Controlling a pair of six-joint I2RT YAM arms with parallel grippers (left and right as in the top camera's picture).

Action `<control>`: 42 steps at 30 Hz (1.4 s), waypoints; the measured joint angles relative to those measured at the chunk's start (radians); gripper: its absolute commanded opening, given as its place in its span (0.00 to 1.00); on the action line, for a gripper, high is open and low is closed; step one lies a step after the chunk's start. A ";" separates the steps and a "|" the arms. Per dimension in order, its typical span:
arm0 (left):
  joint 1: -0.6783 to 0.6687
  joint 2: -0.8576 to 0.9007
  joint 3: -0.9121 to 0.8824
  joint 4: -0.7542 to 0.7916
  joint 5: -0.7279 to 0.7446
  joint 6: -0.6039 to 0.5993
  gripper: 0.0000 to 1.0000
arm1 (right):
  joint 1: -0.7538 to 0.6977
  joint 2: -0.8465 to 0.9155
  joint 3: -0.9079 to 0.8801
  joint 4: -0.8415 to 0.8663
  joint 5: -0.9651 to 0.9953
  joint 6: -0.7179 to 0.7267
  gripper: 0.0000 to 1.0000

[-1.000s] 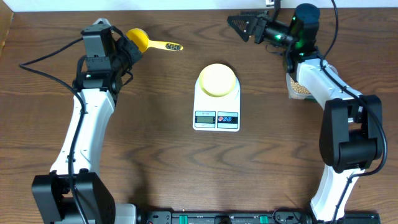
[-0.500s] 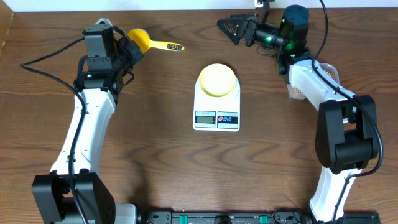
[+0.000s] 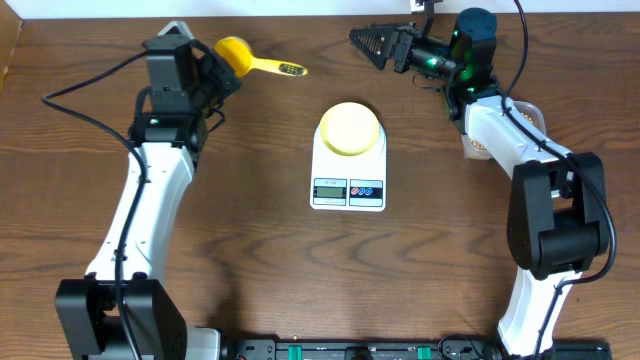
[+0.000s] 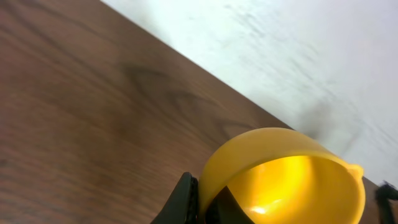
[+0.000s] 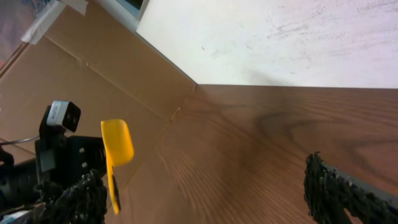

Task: Scoop item into bowl and weigh 50g on scale
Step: 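Move the right gripper left toward the yellow scoop in the left gripper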

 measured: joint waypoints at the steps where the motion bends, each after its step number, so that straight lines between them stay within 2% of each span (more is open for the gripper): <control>1: -0.008 0.000 0.000 0.006 0.000 0.000 0.07 | 0.001 0.000 0.000 0.000 0.001 0.003 0.99; 11: -0.039 0.000 0.000 0.035 0.000 -0.024 0.08 | 0.040 0.000 0.000 0.034 -0.003 0.045 0.99; 31: -0.039 0.000 0.000 0.076 0.000 -0.255 0.08 | 0.167 0.000 0.000 0.273 -0.074 0.076 0.98; 42: -0.040 0.000 0.000 0.076 0.000 -0.338 0.08 | 0.185 0.000 0.000 0.285 -0.025 0.087 0.95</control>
